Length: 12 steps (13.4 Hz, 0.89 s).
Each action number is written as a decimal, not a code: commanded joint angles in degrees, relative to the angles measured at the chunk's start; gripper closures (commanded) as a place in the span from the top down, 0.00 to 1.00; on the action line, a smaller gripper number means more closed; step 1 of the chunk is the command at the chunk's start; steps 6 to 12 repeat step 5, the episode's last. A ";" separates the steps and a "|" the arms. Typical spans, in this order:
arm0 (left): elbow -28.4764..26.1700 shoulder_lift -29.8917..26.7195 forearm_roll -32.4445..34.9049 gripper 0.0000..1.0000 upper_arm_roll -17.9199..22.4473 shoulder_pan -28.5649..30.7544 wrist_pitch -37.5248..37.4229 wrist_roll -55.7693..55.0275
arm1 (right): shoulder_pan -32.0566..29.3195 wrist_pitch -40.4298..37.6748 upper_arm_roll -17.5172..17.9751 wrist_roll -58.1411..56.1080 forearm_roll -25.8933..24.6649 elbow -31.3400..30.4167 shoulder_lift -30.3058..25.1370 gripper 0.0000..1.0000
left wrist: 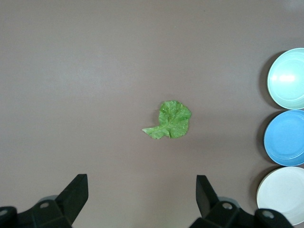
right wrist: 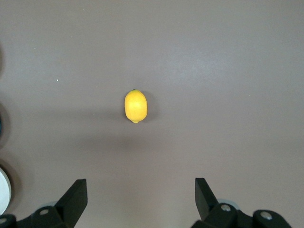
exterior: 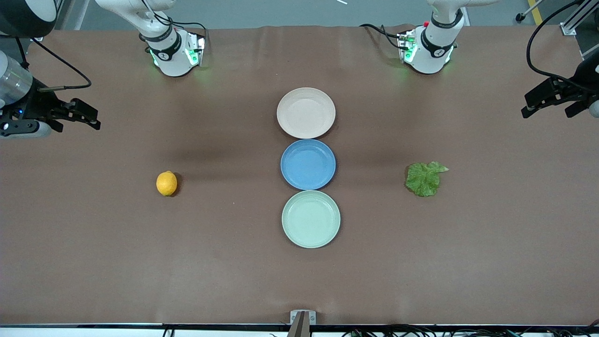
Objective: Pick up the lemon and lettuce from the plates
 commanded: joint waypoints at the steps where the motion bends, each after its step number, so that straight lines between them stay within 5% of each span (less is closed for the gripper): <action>1: 0.56 -0.04 0.43 1.00 -0.10 0.24 -0.16 0.81 | -1.23 0.33 1.26 0.35 -0.95 -1.43 -1.51 1.00; 12: 0.56 -0.04 0.43 1.00 -0.19 0.24 -0.16 0.81 | -1.31 0.07 1.26 1.05 -0.87 1.73 0.86 1.00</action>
